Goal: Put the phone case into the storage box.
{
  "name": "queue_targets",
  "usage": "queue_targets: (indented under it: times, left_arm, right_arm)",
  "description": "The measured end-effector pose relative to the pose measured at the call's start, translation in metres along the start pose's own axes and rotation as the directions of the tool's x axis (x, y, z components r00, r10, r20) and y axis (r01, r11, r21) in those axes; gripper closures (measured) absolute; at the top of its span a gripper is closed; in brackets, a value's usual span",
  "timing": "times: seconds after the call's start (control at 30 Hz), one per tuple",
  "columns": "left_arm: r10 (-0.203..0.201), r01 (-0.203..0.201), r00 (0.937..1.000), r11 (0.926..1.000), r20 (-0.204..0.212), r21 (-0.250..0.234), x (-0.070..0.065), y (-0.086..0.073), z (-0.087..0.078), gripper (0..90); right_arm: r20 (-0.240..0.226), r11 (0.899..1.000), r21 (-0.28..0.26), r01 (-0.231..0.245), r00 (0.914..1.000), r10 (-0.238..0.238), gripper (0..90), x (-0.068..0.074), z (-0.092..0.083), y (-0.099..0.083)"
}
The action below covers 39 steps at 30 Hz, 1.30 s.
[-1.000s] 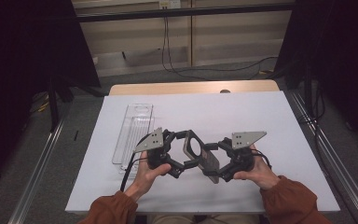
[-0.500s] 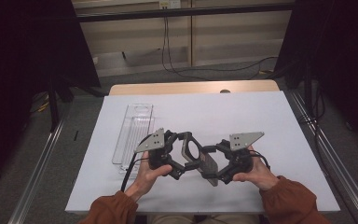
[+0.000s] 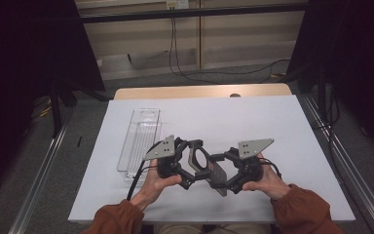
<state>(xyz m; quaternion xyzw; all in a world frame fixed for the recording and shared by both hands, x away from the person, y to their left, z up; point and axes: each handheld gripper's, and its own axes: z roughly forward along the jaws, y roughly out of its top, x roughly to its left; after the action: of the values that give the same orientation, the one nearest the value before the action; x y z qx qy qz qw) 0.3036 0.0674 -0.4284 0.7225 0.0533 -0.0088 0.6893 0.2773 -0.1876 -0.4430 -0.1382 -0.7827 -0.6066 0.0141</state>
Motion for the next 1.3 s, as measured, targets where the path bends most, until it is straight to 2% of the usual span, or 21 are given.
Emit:
queue_targets:
  times: [0.17,0.2,0.43,0.63,0.7,0.83,0.97,1.3]
  left_arm:
    - [0.0,0.0,1.0,1.0,0.01,0.001,0.0003,0.0008,-0.0007,1.9]
    - [-0.014,0.014,0.9998,0.9999,0.013,-0.008,-0.0003,0.0009,-0.0006,2.0]
    - [-0.002,0.002,0.9996,0.9997,0.028,0.025,0.0019,0.0011,-0.0019,2.1]
    - [-0.006,0.006,0.9995,0.9997,0.031,0.022,0.0024,0.0009,-0.0021,5.1]
    - [0.003,-0.004,0.9997,0.9997,0.025,0.024,0.0028,0.0013,-0.0021,5.7]
    - [-0.01,0.009,0.9995,0.9999,0.029,0.012,0.0023,0.0019,-0.0008,6.6]
    - [-0.018,0.017,0.9993,0.9996,0.033,0.022,0.004,0.0031,-0.0015,7.9]
    - [-0.034,0.033,0.9989,0.9993,0.034,0.014,0.0041,0.0039,-0.0001,9.5]
  right_arm:
    - [0.003,1.0,0.008,0.001,1.0,-0.001,12.2,-0.0002,0.0007,-0.0016]
    - [0.001,1.0,0.005,-0.003,1.0,0.003,12.2,-0.0004,0.0008,-0.0018]
    - [-0.006,1.0,0.002,-0.006,1.0,0.006,12.2,-0.0022,-0.0001,-0.0029]
    - [-0.008,1.0,-0.002,-0.006,0.9999,0.006,12.2,-0.0025,-0.0005,-0.0034]
    - [-0.007,1.0,-0.005,-0.005,1.0,0.005,12.2,-0.0025,-0.0007,-0.0029]
    - [-0.005,1.0,-0.008,0.0,1.0,0.0,12.2,-0.0025,-0.0014,-0.0025]
    - [-0.005,1.0,-0.011,0.003,1.0,-0.004,12.2,-0.0026,-0.0018,-0.0017]
    - [0.016,1.0,-0.01,0.021,0.9997,-0.02,12.1,-0.0035,-0.0024,-0.0014]
